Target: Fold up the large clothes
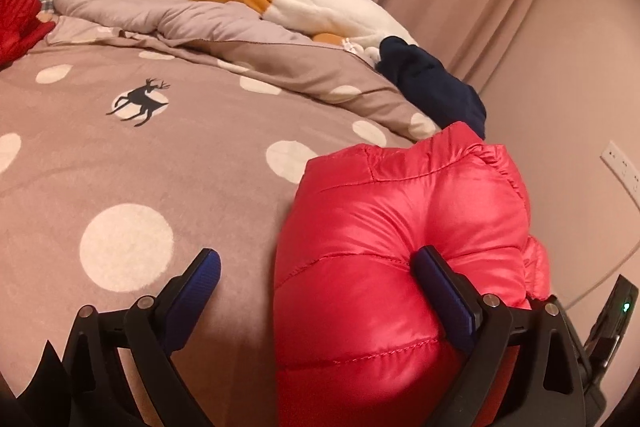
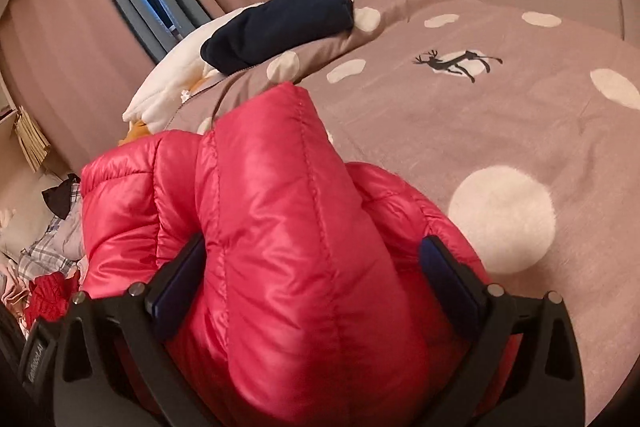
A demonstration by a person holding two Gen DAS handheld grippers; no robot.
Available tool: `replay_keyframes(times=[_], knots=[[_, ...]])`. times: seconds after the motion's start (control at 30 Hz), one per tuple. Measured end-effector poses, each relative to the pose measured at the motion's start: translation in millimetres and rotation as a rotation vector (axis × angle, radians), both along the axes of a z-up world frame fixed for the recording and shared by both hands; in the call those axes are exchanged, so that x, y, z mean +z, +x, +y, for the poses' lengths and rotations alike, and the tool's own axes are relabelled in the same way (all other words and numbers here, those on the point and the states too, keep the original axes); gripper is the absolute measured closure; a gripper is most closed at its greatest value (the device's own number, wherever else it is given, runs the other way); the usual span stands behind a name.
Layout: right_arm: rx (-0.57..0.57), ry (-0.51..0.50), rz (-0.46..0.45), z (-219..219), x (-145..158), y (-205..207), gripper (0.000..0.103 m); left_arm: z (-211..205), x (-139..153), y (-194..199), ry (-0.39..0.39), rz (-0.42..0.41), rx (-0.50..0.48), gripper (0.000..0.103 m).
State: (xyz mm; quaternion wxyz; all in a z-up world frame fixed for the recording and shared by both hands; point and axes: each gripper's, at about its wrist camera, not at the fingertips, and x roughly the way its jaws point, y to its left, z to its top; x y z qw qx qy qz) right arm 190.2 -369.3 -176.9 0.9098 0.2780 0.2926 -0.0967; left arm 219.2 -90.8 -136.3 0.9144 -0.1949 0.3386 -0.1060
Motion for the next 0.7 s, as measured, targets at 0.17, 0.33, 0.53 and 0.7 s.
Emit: replay_keyframes(times=[0.17,0.33,0.53,0.7], knots=[[0.024,0.035,0.013,-9.2,-2.1,6.5,0.001,4.1,-4.1,1.9,-0.036,0.011,0.005,0.003],[0.025,0.044,0.010,-10.8,-3.3,5.3,0.001,5.8,-9.0,2.6,-0.073,0.016,0.018,0.001],[0.016,0.026,0.015,-5.9,-2.4,7.4,0.001,4.4,-12.2,1.4,-0.069,0.003,0.031,0.000],[-0.004,-0.010,0.024,-2.1,-2.1,7.1,0.002,-3.1,-13.2,-2.1,-0.028,-0.032,0.058,0.000]])
